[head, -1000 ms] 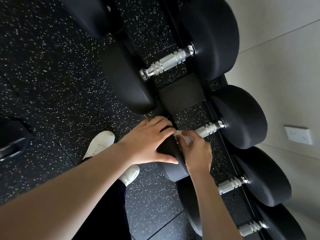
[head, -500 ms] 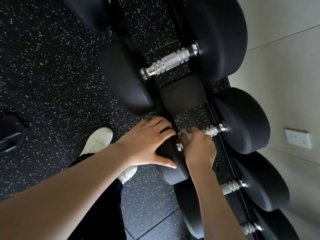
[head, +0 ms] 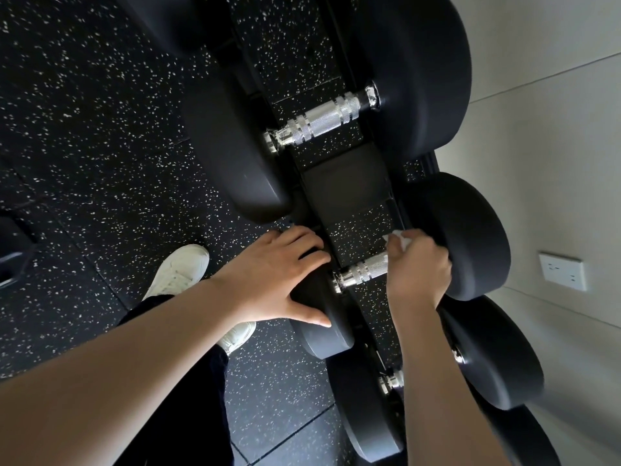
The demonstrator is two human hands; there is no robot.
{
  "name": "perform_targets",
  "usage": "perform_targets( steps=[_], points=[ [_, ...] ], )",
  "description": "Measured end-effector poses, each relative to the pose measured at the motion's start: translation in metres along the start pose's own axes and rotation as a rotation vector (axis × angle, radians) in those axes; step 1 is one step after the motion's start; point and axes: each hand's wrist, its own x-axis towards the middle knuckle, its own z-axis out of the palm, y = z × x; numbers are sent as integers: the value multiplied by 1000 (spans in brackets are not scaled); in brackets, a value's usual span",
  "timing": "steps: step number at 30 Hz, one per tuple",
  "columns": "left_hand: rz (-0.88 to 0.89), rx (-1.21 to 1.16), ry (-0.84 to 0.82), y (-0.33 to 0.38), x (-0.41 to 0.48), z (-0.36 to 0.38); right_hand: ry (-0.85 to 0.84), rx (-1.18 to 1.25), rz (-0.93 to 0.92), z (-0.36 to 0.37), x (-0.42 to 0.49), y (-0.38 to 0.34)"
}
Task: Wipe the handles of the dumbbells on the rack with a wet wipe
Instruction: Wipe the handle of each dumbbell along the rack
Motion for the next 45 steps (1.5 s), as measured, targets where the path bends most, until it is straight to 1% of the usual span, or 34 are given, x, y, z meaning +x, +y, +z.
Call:
perform_targets(
  steps=[5,9,12,18,21,23,25,28,33,37,40,45],
  points=[
    [3,7,-15,1,0,0,161,34,29,5,-7,5],
    [11,22,-7,1,0,-1,339,158,-38,17,-15,10],
    [21,30,-17,2,0,-3,392,217,-70,22,-22,13],
    [42,111,-111,8,2,-14,363,377,-60,24,-35,22],
    [-34,170,-308,16,5,-28,299,536,43,24,-43,23],
    [-52,224,-377,20,4,-36,234,644,62,23,-52,24],
    [-52,257,-366,24,3,-46,174,732,28,20,-63,25],
    [-7,346,-265,28,-1,-59,112,825,-27,9,-78,23],
    [13,479,-139,27,1,-96,84,873,-85,-10,-85,7],
    [-17,552,-137,10,9,-127,57,898,-96,-25,-81,-20],
    [-32,596,-168,-11,15,-143,20,919,-87,-33,-76,-48],
    [-4,588,-212,-50,25,-162,60,881,-70,-33,-48,-102]
  ],
)
